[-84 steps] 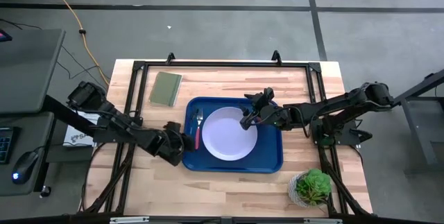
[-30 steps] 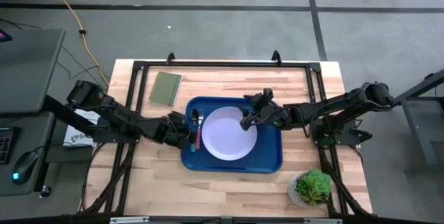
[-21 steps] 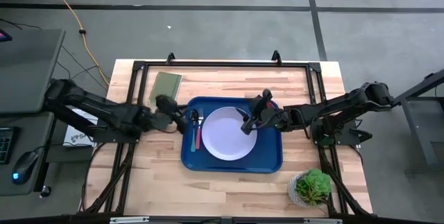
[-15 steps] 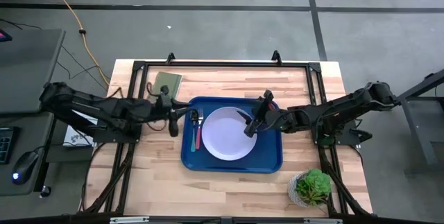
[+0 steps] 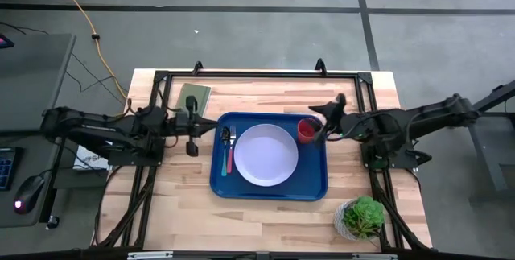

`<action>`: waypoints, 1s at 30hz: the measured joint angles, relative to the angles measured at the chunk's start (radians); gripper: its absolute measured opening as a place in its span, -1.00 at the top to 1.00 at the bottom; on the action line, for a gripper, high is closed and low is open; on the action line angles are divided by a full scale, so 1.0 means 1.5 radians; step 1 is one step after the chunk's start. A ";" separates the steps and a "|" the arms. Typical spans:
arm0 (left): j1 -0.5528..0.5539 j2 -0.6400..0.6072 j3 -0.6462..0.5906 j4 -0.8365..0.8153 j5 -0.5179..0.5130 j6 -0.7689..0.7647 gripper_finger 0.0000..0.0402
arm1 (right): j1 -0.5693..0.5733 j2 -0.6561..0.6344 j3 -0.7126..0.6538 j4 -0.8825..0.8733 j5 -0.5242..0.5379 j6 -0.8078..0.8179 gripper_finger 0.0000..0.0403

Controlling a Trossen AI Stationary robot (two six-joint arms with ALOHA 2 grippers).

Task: Pick and place plate/cup/fork/spoon on tray
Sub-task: Return to Home Position

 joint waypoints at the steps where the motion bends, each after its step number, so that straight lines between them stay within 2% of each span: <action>1: 0.012 -0.009 -0.011 0.016 0.027 -0.006 0.99 | 0.000 -0.014 0.000 -0.016 -0.001 0.005 0.08; 4: 0.037 -0.037 -0.039 0.059 0.075 -0.028 1.00 | 0.000 -0.049 0.000 -0.054 -0.001 0.020 0.27; 10: 0.044 -0.073 -0.059 0.064 0.072 -0.053 1.00 | 0.000 -0.086 -0.029 -0.063 -0.007 0.015 0.84; 12: 0.043 -0.080 -0.064 0.063 0.072 -0.043 1.00 | 0.000 -0.102 -0.049 -0.066 -0.018 0.004 0.96; 17: 0.041 -0.095 -0.071 0.054 0.072 -0.038 1.00 | 0.000 -0.177 -0.110 -0.060 -0.050 0.001 0.91; 23: 0.042 -0.097 -0.071 0.048 0.040 -0.001 1.00 | -0.019 -0.331 -0.174 -0.037 -0.106 -0.012 0.98; 25: 0.042 -0.096 -0.071 0.031 0.027 0.015 1.00 | -0.028 -0.387 -0.207 0.004 -0.130 -0.025 0.98; 30: 0.042 -0.096 -0.071 0.009 0.035 -0.040 1.00 | -0.040 -0.491 -0.306 0.148 -0.247 -0.092 0.99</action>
